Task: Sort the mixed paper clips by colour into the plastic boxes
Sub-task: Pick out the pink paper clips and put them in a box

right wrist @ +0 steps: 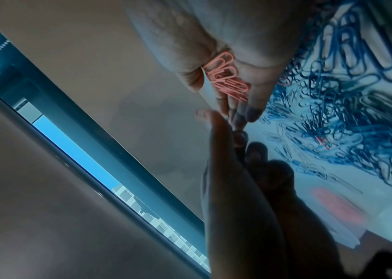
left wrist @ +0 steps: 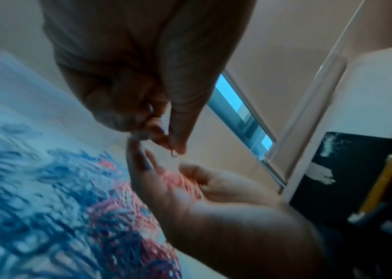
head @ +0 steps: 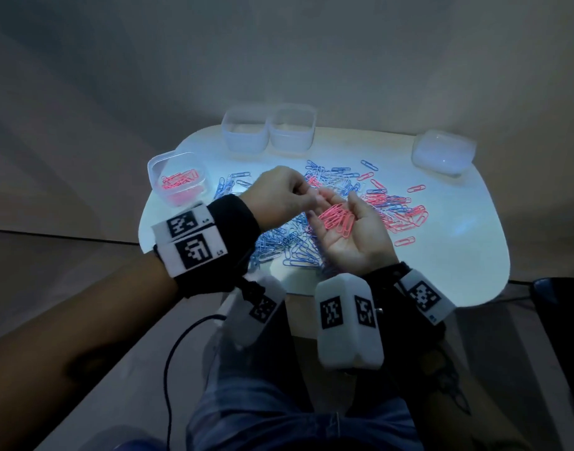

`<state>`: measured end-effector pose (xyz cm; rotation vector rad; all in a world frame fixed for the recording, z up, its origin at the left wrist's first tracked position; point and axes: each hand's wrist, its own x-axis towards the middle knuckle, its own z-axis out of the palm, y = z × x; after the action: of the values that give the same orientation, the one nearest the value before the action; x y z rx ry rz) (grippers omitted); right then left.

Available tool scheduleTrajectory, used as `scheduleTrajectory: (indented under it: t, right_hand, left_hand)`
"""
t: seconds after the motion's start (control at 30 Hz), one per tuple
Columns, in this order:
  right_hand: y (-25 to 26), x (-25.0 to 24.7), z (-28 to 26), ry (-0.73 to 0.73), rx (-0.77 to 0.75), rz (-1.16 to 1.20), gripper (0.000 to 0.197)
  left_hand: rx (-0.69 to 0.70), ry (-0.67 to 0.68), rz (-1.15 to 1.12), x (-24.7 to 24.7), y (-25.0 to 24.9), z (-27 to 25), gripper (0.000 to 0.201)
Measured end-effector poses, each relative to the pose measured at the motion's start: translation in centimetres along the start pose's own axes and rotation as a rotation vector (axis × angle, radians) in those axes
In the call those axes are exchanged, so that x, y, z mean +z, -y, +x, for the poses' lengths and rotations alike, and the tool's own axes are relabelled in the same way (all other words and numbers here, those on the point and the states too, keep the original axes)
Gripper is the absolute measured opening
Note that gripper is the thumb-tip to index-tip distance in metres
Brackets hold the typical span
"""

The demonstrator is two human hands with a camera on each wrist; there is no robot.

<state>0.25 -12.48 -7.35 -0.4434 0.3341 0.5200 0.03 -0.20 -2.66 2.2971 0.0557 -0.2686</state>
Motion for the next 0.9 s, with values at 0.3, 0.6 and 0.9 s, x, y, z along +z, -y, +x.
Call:
scheduleTrajectory:
  t: [0.3,0.6,0.9]
  right_hand:
    - [1.4,-1.0,-0.3,0.02,0.003,0.021,0.047]
    - [1.8,-0.9,-0.3,0.017,-0.008,0.0,0.047]
    - [2.9,-0.9,-0.6,-0.008,-0.06,0.017,0.046]
  left_hand:
    - [-0.282,-0.145,-0.251,-3.9,4.0,0.4,0.035]
    - [-0.186,-0.009,0.454,-2.7,5.6,0.8,0.014]
    - [-0.027,-0.052,0.62,-2.4,5.0,1.3,0.006]
